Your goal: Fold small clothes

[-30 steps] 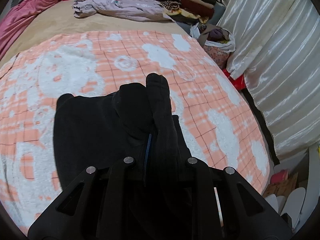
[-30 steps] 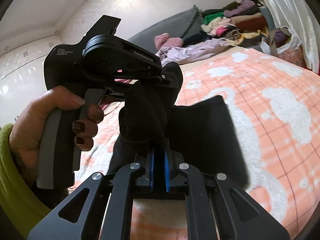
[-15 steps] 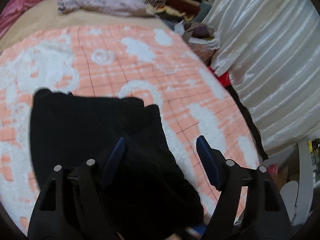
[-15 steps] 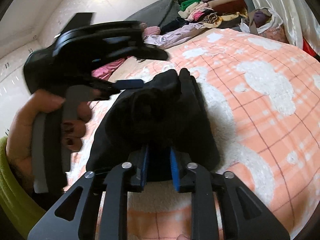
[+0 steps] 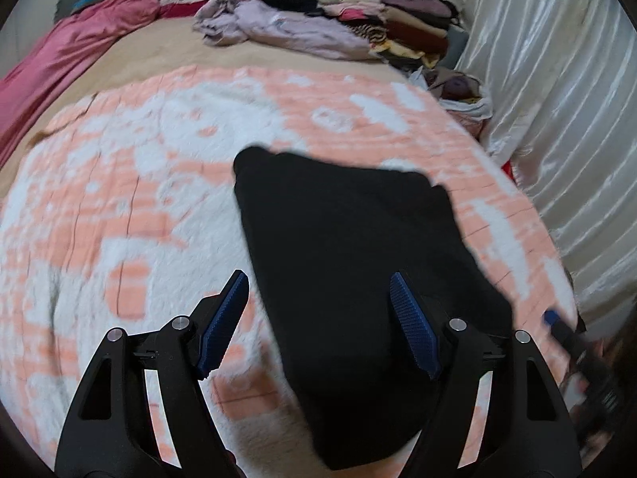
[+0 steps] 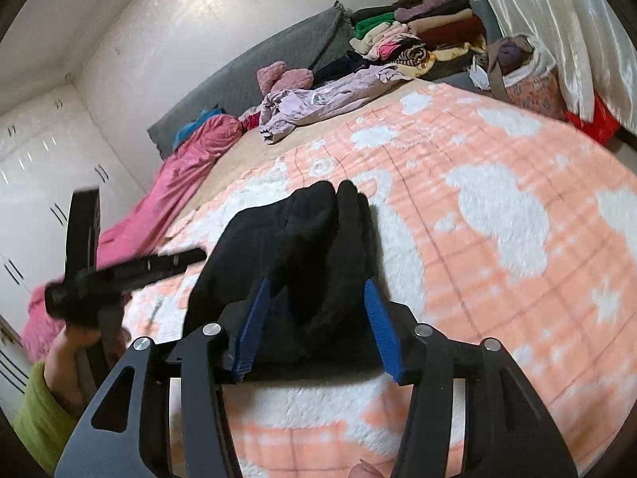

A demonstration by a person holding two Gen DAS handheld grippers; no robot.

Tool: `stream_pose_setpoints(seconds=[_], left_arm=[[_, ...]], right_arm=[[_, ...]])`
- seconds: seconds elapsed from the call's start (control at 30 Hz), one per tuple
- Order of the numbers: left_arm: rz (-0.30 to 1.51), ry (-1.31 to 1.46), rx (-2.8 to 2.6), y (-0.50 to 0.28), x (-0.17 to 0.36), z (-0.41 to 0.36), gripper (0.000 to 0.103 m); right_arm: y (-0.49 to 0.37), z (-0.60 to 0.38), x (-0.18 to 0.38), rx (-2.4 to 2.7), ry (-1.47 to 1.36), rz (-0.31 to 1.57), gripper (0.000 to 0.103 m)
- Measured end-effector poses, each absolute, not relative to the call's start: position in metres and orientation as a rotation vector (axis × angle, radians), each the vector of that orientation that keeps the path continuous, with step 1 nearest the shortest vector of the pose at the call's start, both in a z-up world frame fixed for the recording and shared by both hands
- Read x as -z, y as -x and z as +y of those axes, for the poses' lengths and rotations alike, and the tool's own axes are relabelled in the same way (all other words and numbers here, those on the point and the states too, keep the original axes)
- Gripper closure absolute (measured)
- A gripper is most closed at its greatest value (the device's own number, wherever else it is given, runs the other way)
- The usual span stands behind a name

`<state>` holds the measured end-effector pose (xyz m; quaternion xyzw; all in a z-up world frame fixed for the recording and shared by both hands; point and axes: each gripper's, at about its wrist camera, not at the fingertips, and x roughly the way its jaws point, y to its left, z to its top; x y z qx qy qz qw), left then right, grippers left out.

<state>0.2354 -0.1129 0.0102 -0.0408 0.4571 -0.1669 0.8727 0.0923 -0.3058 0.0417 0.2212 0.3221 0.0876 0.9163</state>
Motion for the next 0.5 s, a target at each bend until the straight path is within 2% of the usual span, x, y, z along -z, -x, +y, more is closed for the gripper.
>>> stream_pose_setpoints(seconds=[0.13, 0.33, 0.5], left_arm=[[0.986, 0.062, 0.358, -0.224, 0.015, -0.126, 0.041], [0.981, 0.093, 0.375, -0.223, 0.012, -0.122, 0.041], [0.977, 0.069, 0.392, -0.218, 0.011, -0.124, 0.036]], right_arm=[[-0.121, -0.308, -0.042, -0.235, -0.452, 0.738, 0.054], [-0.168, -0.298, -0.035, -0.274, -0.442, 0.847, 0.053], [-0.207, -0.289, -0.016, -0.287, -0.463, 0.939, 0.053]])
